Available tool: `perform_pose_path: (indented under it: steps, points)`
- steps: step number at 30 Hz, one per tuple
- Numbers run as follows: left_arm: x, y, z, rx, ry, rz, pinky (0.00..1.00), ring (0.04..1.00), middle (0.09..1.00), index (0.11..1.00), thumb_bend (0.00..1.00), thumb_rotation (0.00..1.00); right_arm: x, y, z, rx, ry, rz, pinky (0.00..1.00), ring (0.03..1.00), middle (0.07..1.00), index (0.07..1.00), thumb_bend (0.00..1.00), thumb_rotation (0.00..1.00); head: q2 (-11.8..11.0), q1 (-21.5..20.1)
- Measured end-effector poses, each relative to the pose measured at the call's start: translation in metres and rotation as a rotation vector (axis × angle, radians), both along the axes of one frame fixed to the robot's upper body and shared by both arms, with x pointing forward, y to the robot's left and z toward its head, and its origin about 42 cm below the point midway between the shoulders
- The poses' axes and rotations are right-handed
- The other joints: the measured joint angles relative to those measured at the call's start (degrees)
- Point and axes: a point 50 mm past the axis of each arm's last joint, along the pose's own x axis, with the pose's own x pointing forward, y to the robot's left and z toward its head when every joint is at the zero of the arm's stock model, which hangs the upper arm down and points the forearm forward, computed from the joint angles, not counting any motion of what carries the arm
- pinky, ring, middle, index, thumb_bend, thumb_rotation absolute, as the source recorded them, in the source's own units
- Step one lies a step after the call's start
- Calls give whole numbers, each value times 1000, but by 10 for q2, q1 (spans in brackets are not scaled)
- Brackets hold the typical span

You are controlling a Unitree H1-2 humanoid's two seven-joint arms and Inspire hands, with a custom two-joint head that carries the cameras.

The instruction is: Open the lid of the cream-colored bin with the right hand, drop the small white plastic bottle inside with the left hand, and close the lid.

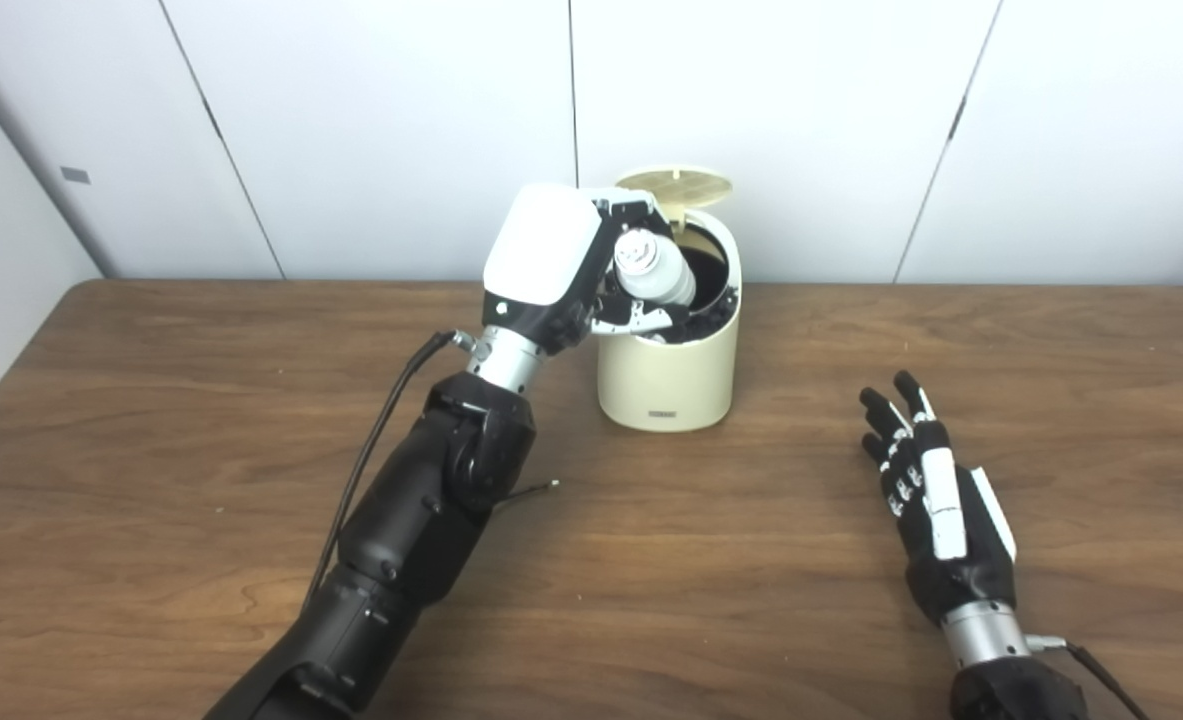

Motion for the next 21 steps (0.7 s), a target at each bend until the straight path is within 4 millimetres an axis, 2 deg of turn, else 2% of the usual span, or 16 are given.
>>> perform_pose_path:
  steps: [1, 3, 4, 6, 7, 8, 10, 21]
  points:
    - [0, 0, 0, 1, 1, 0, 445, 453, 492, 488, 500, 0, 0, 0, 0, 0, 0, 0, 980, 972, 912, 980, 638, 917, 0, 0]
    - [-1, 0, 2, 3, 2, 3, 490, 538, 502, 486, 519, 0, 0, 0, 0, 0, 0, 0, 982, 971, 909, 980, 629, 917, 0, 0]
    - [-1, 0, 3, 6, 2, 6, 508, 568, 562, 489, 522, 35, 0, 0, 0, 2, 0, 0, 985, 972, 909, 982, 625, 917, 0, 0]
    - [-3, -1, 4, 17, 7, 10, 523, 594, 605, 492, 524, 56, 0, 0, 0, 7, 0, 3, 991, 974, 910, 985, 622, 917, 0, 1]
    - [-3, -1, 5, 22, 5, 8, 528, 603, 617, 547, 729, 73, 0, 0, 0, 8, 0, 4, 993, 973, 908, 984, 622, 919, -1, 0]
    - [-3, -1, 6, 28, 5, 7, 533, 610, 625, 584, 863, 88, 0, 0, 0, 9, 0, 4, 993, 972, 905, 982, 623, 919, -1, 0]
    - [-4, -2, 5, 39, 12, 1, 542, 620, 634, 606, 933, 97, 0, 0, 0, 10, 0, 4, 986, 971, 902, 981, 623, 919, -2, 0]
    - [-6, -1, 5, 50, 50, 9, 570, 643, 654, 633, 930, 76, 2, 0, 0, 8, -1, 5, 981, 970, 907, 994, 638, 924, -5, -2]
